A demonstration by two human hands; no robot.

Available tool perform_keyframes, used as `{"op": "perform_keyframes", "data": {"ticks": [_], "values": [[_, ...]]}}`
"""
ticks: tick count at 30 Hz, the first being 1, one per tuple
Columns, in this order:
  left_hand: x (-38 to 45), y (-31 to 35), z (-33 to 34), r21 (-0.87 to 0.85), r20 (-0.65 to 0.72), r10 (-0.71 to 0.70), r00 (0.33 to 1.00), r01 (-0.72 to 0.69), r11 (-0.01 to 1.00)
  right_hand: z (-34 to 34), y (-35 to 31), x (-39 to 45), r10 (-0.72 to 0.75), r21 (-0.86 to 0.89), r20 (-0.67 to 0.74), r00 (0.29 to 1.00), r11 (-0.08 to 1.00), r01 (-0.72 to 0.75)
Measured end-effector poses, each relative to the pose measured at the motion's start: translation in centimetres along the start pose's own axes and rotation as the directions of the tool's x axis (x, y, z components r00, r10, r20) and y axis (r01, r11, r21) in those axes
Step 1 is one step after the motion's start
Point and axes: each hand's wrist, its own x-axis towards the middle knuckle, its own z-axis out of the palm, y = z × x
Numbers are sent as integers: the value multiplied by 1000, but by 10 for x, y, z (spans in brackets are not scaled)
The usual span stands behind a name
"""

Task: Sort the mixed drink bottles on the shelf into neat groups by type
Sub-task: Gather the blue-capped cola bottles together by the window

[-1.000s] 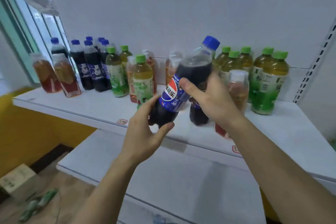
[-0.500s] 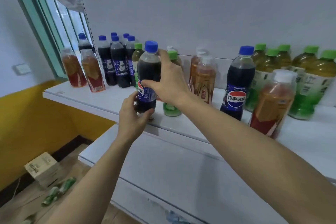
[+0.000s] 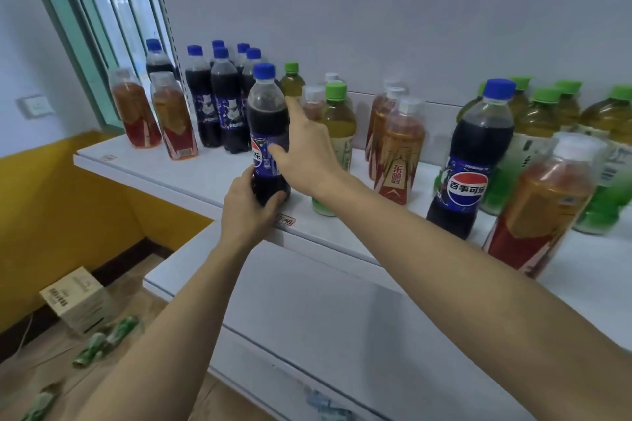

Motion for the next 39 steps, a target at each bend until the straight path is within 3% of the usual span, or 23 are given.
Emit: {"op": "perform_keyframes", "data": {"ticks": [5,7,9,11,15,19,22,24,26,28,32,35,39], "values": [[-6,3,-4,-47,15,-66,998,66,997,-20,13,-50,-62,189,-45,997,979,70],[-19,8,-6,-50,-92,-120,988,116,992,-37,25,-80,-24,261,-120,992,964,55],[-41,20,-3,-72,-267,-44,963,26,997,-60,41,-111,81,353,-204,976,936,-3],[-65,44,6,-91,-341,117,933,-157,983,-86,56,-140,182,377,-292,939,924,-62],[-100,108,41,-199,-85,380,921,-389,899,-141,78,-183,232,324,-456,860,943,-83],[-125,172,81,-356,238,426,873,-330,874,-188,93,-206,142,169,-626,767,985,-44],[-143,204,109,-368,358,409,839,-276,888,-210,111,-207,150,110,-739,656,989,-103],[-152,216,123,-335,336,363,869,-251,908,-218,122,-202,229,145,-671,705,973,-179],[-159,222,133,-305,297,318,901,-226,925,-220,131,-193,320,208,-500,805,947,-246],[-165,226,140,-251,302,295,907,-223,942,-218,136,-184,337,193,-382,860,940,-283],[-177,229,143,-235,246,289,925,-233,944,-208,133,-190,260,117,-459,849,966,-232],[-177,222,129,-298,194,324,926,-259,919,-205,122,-197,229,172,-490,841,971,-164],[-158,192,99,-239,112,359,926,-326,915,-188,102,-179,256,284,-448,856,949,-135]]}}
